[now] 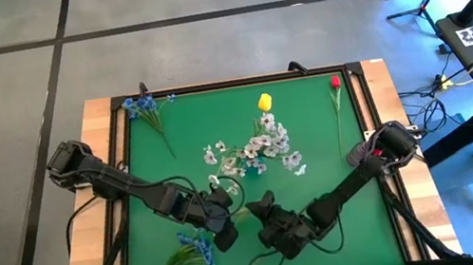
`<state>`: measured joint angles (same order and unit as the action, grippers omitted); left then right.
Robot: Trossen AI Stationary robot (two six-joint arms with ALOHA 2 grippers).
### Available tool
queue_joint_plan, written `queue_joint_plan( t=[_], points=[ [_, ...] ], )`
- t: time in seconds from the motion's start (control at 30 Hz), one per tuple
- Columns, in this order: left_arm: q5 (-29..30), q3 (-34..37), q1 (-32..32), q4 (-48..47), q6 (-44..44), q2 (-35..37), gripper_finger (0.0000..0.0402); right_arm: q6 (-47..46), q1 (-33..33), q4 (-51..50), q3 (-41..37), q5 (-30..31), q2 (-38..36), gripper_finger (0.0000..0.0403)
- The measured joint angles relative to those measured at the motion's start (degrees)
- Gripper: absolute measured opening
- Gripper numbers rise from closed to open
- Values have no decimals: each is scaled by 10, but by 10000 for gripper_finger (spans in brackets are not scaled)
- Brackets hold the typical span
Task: Sort flowers into vase by color
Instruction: Put the yellow tulip into the blue vase
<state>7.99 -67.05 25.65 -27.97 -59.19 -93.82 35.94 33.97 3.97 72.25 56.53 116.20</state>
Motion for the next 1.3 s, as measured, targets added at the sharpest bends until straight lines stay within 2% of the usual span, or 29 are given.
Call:
queue_joint_plan(
  t=[0.1, 0.33, 0.5, 0.57, 0.67, 0.77, 0.87, 1.03, 1.13, 1.2, 1.3],
  points=[
    [0, 0, 0, 4, 14, 0, 16, 1, 0, 5, 0, -2, 0, 14],
    [36, 0, 6, 10, 73, 11, 83, -9, 2, 7, 0, -10, 0, 28],
    [53, 0, 26, 11, 117, 55, 126, -38, 19, 6, 1, -74, -1, 8],
    [86, 0, 40, 2, 131, 82, 135, -59, 31, 4, 10, -90, -5, 11],
    [170, 0, 68, -23, 130, 132, 139, -88, 52, 7, 24, -113, -33, 21],
    [268, 0, 99, -51, 129, 171, 139, -106, 71, 11, 29, -136, -89, 17],
    [325, 0, 124, -71, 129, 193, 140, -120, 76, 41, 17, -196, -160, 7],
    [347, 0, 146, -78, 133, 194, 140, -136, 50, 233, -48, -346, -270, 12],
    [352, 13, 147, -77, 133, 190, 140, -125, 24, 362, -98, -403, -322, 8],
    [353, 28, 146, -78, 131, 189, 140, -104, 5, 448, -129, -422, -355, 6],
    [354, 45, 142, -77, 128, 189, 140, -66, -28, 560, -166, -417, -403, 8]
  ],
)
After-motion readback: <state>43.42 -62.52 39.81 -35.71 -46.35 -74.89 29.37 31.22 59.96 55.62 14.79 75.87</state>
